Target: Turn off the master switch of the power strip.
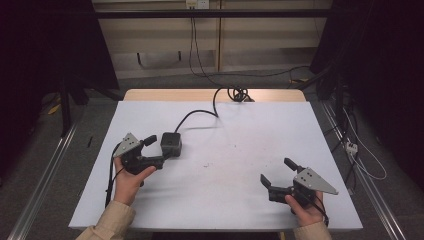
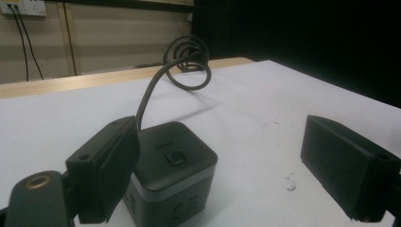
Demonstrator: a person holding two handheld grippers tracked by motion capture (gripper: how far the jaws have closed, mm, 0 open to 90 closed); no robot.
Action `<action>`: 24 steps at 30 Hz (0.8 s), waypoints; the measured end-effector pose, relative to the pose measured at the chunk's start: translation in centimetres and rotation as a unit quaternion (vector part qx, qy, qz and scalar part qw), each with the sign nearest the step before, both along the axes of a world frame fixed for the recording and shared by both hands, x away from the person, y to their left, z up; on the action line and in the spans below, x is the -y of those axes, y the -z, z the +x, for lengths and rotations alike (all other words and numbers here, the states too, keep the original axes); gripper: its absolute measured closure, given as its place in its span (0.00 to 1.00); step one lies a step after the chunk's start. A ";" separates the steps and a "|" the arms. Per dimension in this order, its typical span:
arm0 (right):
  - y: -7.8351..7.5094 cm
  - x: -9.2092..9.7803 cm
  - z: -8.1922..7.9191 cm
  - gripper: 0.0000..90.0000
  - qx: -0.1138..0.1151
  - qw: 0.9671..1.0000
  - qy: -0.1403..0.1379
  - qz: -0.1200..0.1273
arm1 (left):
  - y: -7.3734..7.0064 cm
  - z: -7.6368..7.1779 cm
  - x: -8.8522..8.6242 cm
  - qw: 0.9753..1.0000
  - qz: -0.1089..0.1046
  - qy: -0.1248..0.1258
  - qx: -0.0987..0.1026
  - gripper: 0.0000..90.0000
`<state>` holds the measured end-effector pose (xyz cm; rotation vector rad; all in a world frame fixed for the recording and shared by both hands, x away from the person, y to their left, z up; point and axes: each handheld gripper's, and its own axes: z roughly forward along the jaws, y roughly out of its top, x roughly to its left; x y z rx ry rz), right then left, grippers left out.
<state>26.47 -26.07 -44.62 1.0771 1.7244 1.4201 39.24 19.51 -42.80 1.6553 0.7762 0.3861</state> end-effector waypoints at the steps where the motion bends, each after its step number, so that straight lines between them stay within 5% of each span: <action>1: 0.0 0.0 0.0 0.02 0.000 1.000 0.000 0.000 | 0.0 0.1 0.0 1.000 -0.001 -0.002 0.000 0.14; 24: 0.0 0.0 0.0 0.03 0.001 1.000 -0.001 -0.001 | -0.2 1.3 0.6 1.000 0.006 -0.003 0.002 0.24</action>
